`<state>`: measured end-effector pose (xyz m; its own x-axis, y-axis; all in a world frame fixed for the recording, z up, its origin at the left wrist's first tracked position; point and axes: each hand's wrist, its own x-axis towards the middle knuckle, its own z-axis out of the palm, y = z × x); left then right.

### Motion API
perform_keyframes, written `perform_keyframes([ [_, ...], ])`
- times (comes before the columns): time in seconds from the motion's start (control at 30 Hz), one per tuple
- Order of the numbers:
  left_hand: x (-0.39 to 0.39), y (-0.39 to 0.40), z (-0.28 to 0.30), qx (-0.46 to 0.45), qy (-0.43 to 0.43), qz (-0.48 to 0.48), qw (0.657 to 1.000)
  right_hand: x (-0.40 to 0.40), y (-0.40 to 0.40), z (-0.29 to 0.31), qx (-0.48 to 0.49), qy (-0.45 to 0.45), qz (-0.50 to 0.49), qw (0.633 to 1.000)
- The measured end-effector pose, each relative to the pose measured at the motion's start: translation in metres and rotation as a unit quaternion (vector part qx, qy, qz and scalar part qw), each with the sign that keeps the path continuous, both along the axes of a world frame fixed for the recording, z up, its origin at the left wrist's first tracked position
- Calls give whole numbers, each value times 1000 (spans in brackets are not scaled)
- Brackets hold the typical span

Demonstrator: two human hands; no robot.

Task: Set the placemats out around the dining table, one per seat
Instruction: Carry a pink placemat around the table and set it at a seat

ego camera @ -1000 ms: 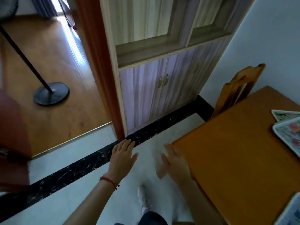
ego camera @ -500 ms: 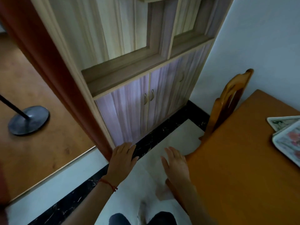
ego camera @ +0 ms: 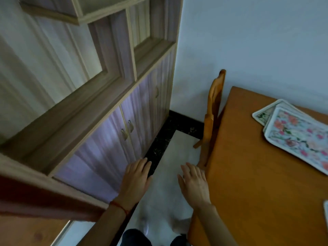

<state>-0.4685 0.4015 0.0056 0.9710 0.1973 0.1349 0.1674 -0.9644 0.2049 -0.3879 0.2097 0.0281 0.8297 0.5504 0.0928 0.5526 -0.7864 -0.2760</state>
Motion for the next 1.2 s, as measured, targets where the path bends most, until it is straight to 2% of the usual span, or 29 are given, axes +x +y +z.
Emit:
perform_keyframes([
  [0.37, 98, 15, 7, -16, 43, -158, 986, 28, 3, 1, -23, -10, -173, 985],
  [0.5, 132, -7, 15, -21, 38, -216, 976, 42, -15, 10, -17, -37, -227, 973],
  [0.97, 238, -102, 46, 10, 31, -356, 934, 108, -81, 24, -18, -2, -355, 935],
  [1.2, 282, -131, 47, 20, 30, -423, 905, 121, -104, 25, 4, -6, -439, 898],
])
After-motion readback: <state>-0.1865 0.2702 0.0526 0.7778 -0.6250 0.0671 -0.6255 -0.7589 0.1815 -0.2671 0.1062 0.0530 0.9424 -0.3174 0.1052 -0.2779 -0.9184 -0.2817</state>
